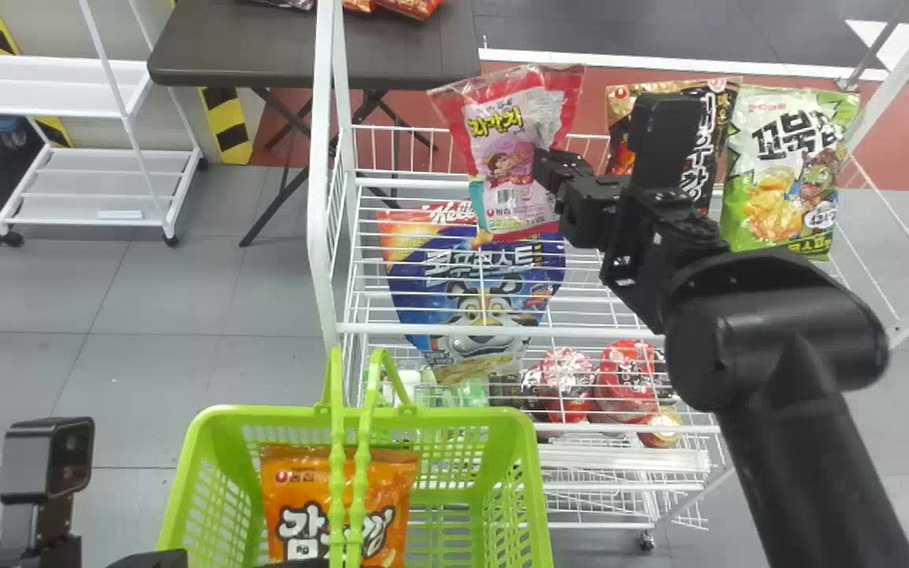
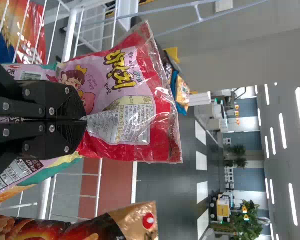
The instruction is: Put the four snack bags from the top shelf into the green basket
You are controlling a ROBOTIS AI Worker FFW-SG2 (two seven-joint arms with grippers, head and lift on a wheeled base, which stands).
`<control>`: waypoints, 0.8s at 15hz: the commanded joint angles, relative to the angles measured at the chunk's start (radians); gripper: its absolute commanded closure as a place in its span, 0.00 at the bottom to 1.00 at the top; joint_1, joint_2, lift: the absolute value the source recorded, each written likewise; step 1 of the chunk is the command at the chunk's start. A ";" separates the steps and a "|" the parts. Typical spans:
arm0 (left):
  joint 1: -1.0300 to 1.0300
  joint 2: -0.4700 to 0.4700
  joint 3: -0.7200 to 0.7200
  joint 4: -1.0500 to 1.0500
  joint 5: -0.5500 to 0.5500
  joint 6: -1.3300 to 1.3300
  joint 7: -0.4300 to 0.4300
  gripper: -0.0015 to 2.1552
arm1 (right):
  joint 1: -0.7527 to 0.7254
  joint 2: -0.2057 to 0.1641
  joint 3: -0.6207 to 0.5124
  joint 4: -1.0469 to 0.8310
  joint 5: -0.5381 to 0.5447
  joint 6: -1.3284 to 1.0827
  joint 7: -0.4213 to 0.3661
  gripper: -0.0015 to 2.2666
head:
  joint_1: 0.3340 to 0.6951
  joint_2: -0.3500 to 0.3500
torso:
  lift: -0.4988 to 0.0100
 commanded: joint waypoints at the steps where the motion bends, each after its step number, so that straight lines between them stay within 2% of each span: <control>1: -0.008 -0.002 0.021 0.001 0.008 0.000 -0.011 1.00 | 0.119 -0.012 -0.021 -0.218 -0.049 0.117 0.000 0.99 | 1.00 0.41 | 0.97; 6: -0.059 -0.005 0.046 0.006 0.020 0.003 -0.011 1.00 | 0.385 -0.036 -0.062 -0.624 -0.181 0.433 0.000 0.99 | 1.00 0.47 | 0.97; 9: -0.103 -0.006 0.035 0.037 0.005 0.015 -0.011 1.00 | 0.482 -0.036 -0.079 -0.749 -0.303 0.583 0.000 0.99 | 1.00 0.53 | 0.97; 12: -0.122 -0.012 0.033 0.043 0.009 0.022 -0.011 1.00 | 0.505 -0.036 -0.050 -0.778 -0.371 0.755 -0.004 0.99 | 1.00 0.59 | 0.97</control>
